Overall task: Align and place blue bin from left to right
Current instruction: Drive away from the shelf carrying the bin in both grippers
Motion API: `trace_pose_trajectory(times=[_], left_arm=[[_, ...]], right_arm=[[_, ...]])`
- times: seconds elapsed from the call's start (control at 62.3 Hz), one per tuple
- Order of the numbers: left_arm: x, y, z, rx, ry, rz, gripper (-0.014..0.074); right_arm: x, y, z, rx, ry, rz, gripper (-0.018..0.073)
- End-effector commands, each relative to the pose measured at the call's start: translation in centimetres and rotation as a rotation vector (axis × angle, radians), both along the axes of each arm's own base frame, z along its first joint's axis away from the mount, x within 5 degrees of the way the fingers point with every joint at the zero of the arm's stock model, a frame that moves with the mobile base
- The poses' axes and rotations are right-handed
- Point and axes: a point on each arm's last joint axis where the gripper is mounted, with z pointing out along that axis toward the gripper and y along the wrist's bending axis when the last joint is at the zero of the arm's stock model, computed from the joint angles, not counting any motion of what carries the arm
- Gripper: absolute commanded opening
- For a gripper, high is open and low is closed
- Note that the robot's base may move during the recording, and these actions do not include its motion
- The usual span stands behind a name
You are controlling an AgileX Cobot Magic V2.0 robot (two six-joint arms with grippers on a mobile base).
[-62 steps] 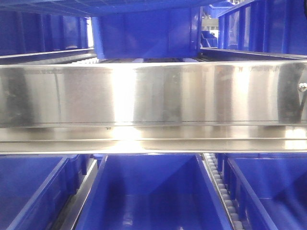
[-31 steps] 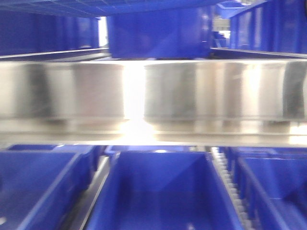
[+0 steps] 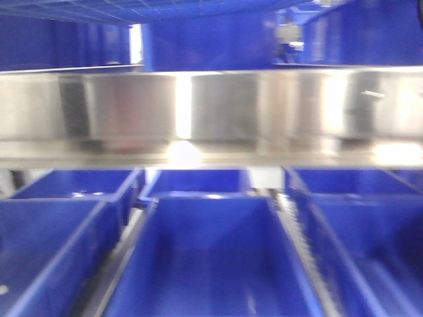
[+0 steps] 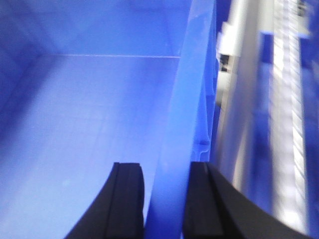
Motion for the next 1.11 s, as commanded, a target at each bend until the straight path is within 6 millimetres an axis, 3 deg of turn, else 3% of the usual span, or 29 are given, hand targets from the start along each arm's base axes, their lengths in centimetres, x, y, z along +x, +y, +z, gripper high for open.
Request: trace_pose_trajectory(times=[0.0, 1.091], left_arm=[[-0.57, -0.10, 1.46, -0.011, -0.099, -0.034, -0.0009], [-0.57, -0.10, 1.46, -0.011, -0.099, -0.034, -0.0009]], right_arm=[[-0.74, -0.49, 2.14, 0.025, -0.143, 0.002, -0.0068], [-0.74, -0.49, 2.14, 0.025, -0.143, 0.002, -0.0068]])
